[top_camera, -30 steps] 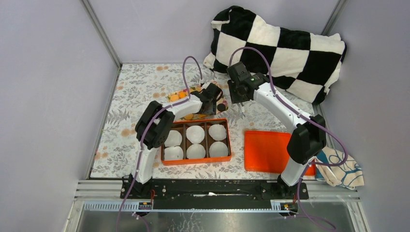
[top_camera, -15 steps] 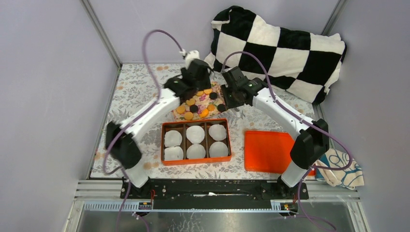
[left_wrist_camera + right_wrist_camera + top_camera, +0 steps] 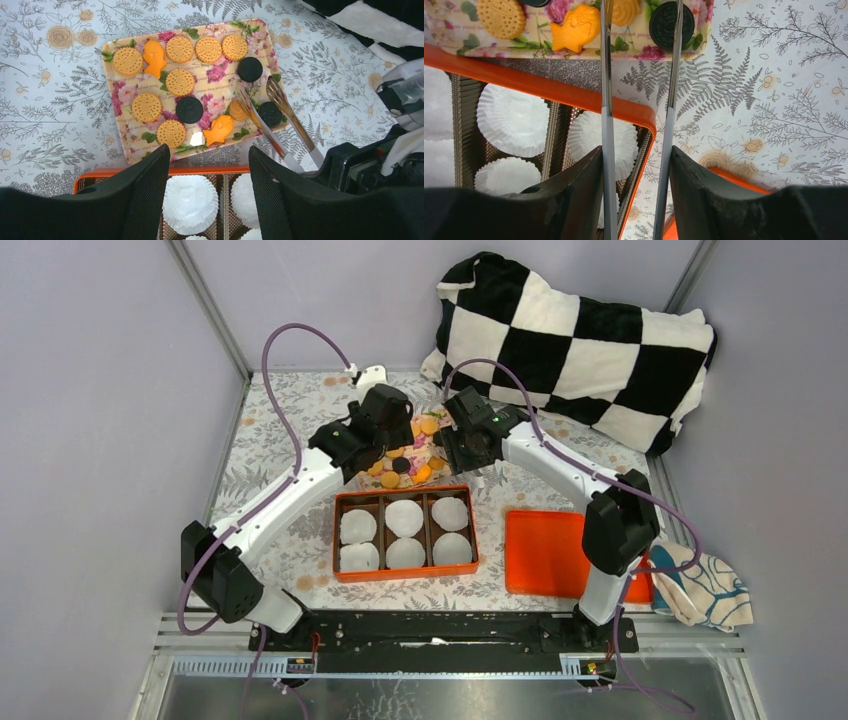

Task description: Pack the cookies

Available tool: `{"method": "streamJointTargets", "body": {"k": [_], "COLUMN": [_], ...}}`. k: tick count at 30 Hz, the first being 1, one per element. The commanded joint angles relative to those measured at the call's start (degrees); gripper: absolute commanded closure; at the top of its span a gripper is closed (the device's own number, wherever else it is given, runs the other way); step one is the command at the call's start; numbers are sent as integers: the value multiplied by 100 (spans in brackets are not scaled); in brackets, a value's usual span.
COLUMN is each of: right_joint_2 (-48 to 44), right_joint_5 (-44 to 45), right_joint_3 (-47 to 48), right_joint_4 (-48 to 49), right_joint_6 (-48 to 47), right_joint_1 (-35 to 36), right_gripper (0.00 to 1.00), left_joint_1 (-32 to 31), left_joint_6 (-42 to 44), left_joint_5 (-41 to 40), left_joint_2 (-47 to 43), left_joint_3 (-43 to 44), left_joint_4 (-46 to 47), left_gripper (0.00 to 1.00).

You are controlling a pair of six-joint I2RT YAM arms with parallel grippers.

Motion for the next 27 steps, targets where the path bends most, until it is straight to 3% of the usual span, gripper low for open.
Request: {"method": "streamJointTargets", "body": {"k": [1,16,27], "right_joint_2": [134,896,476], "right_joint_5": [223,579,516], "right_joint_3": [257,777,707], "right_joint_4": [192,218,200], "right_joint_6": [-47,-34,-30], "right_joint_1": [32,34,52], "right_gripper": [46,50,89], "left_joint_1": [8,7,38], "left_joint_6": [-14,-49,-150], "left_joint_5": [-162,-76,-186], "left_joint_2": [-156,-289,-359], "left_joint_3": [-67,-349,-497], "left_joint_4": [60,133,130], "left_gripper": [36,36,36]}}
